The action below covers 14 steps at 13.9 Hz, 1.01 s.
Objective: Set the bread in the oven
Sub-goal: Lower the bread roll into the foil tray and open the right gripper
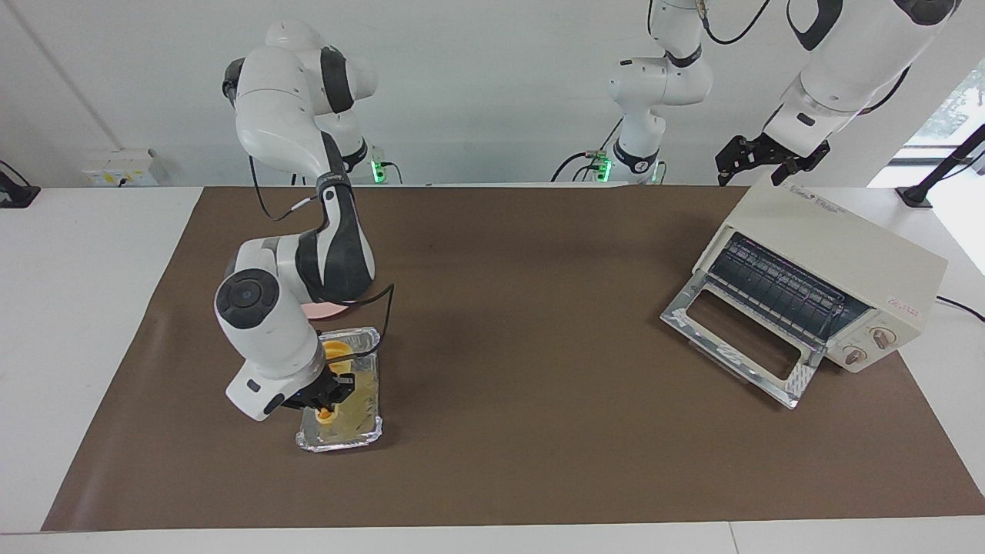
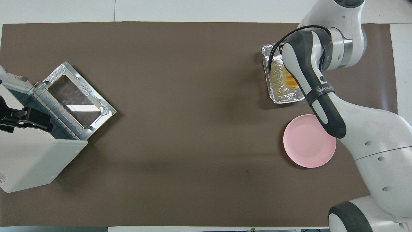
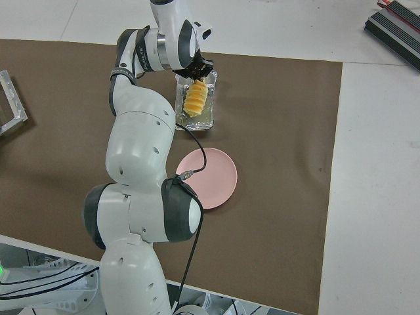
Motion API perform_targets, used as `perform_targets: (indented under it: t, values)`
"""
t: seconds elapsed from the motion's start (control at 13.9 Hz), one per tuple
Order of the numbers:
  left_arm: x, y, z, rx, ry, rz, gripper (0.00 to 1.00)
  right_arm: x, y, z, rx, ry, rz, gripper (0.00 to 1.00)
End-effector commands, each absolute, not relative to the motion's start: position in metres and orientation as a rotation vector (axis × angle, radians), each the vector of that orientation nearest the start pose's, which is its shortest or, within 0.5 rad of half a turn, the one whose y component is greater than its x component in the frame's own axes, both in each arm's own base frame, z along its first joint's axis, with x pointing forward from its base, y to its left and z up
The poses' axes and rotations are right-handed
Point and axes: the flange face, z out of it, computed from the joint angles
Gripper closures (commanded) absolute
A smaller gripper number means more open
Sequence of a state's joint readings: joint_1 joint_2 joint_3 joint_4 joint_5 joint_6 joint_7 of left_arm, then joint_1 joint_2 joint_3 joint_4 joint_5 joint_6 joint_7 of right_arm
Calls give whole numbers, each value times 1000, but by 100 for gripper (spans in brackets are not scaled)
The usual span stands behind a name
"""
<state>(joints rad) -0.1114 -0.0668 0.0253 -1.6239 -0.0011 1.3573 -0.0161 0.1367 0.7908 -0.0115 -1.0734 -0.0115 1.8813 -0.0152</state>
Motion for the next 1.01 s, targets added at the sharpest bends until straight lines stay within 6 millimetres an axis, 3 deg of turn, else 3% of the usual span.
perform_targets:
  t: [0.0, 0.29, 0.72, 0.79, 0.86, 0.93]
  values:
    - [503, -40, 622, -3126, 107, 289, 0, 764, 108, 350, -3169, -229, -65, 100]
    - [503, -40, 622, -3126, 107, 289, 0, 764, 108, 336, -3185, -250, -93, 100]
    - [503, -40, 622, -3128, 107, 289, 0, 758, 123, 336, -3170, -267, -84, 100]
    - [503, -40, 622, -3128, 107, 289, 0, 757, 125, 334, -3169, -262, -77, 57]
    - [503, -40, 622, -3128, 107, 289, 0, 756, 124, 335, -3170, -254, -70, 1]
    - [503, -40, 622, -3128, 107, 289, 0, 755, 124, 336, -3169, -250, -60, 0]
